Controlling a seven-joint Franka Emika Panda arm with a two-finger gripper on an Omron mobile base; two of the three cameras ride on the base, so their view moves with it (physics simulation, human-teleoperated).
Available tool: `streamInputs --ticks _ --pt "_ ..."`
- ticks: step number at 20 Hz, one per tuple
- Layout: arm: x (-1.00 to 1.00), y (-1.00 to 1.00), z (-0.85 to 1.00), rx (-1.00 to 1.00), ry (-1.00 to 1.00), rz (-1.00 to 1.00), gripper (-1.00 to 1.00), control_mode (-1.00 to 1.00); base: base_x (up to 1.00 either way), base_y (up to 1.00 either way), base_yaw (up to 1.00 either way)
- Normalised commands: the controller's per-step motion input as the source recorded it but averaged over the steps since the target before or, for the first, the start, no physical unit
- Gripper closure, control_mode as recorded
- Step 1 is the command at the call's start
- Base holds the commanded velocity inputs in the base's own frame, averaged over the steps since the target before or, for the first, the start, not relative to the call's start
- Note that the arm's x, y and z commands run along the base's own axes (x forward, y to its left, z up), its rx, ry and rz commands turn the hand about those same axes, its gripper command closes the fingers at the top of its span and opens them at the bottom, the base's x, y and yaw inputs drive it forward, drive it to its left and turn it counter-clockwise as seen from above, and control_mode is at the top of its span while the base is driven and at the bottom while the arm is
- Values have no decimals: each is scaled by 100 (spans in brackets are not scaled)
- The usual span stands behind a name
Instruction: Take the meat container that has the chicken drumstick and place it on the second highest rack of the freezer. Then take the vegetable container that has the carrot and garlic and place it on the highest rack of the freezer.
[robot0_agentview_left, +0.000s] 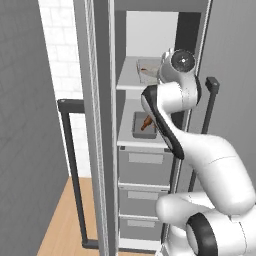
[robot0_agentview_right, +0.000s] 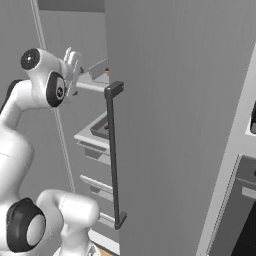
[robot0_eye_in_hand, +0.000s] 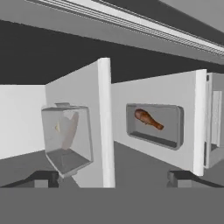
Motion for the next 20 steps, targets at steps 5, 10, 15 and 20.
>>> streamInputs --ticks 5,10,15,20 --pt "-100 0 9 0 -8 -1 -100 -100 0 0 0" --pt "-100 0 -40 4 -1 -10 -100 -100 0 0 0" --pt "-100 0 -75 8 3 -12 -100 -100 0 0 0" --pt "-100 0 -92 10 16 -13 -100 -100 0 0 0"
